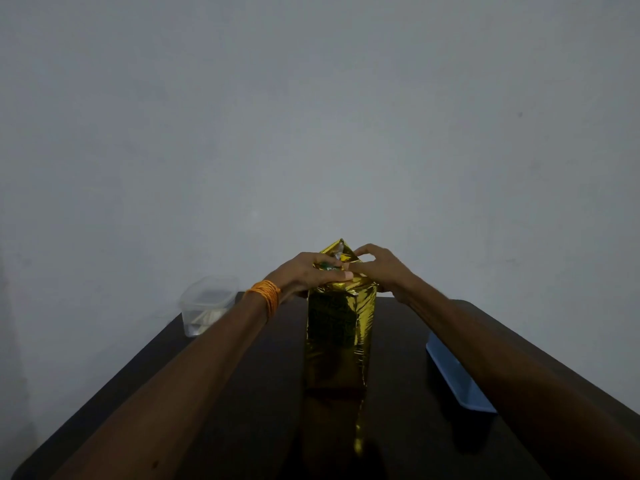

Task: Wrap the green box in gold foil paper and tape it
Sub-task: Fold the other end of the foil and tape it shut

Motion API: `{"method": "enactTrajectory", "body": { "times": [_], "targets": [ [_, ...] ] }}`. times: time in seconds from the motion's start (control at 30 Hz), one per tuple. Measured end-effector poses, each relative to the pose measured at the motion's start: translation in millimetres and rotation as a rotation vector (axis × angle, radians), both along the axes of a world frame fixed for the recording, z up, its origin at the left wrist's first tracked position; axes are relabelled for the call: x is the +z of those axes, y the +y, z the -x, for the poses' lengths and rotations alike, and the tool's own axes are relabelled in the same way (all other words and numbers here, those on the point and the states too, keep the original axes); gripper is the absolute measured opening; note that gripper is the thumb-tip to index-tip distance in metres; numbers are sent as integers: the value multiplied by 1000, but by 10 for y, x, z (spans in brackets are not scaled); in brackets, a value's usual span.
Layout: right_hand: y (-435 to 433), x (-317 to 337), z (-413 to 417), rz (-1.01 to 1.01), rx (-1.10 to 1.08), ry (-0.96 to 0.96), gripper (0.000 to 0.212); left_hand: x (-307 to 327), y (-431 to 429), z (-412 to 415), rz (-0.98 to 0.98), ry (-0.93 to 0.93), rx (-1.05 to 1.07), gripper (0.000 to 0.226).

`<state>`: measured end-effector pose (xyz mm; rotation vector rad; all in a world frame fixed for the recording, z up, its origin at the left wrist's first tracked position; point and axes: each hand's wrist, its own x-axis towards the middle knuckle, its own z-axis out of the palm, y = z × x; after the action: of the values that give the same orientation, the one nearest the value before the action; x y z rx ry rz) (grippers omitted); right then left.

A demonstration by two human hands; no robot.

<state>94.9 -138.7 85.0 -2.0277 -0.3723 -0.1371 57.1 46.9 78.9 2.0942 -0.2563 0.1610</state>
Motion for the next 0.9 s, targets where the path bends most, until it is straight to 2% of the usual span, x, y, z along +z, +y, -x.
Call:
{"method": "enactTrajectory", "body": {
  "times": [0.07,0.17,0.27,0.37,0.43,0.5,0.6,0.73,0.9],
  "targets": [
    [10,-54,15,-86,33,70,40,-3,-2,0,5,16,-8,47],
    [-4,-81,25,-118,47,71,42,3,-38,29,0,51,-22,55],
    [9,-93,-10,-117,24,48,40,56,-55,76,45,46,-13,49],
    [20,-118,-35,-113,13,26,34,124,-121,95,198,-92,-6,36],
    [25,-129,-35,-133,16,35,29,156,-165,60,332,-152,60,40],
    [22,-147,-42,-127,4,49,26,156,-192,2,455,-132,118,54],
    [13,-164,-28,-129,17,52,30,110,-213,-109,613,2,137,68],
    [16,-168,-37,-149,4,59,35,46,-237,-222,563,80,208,78],
    [6,-187,-69,-101,-6,53,31,42,-236,-242,552,48,208,64]
  ]
}}
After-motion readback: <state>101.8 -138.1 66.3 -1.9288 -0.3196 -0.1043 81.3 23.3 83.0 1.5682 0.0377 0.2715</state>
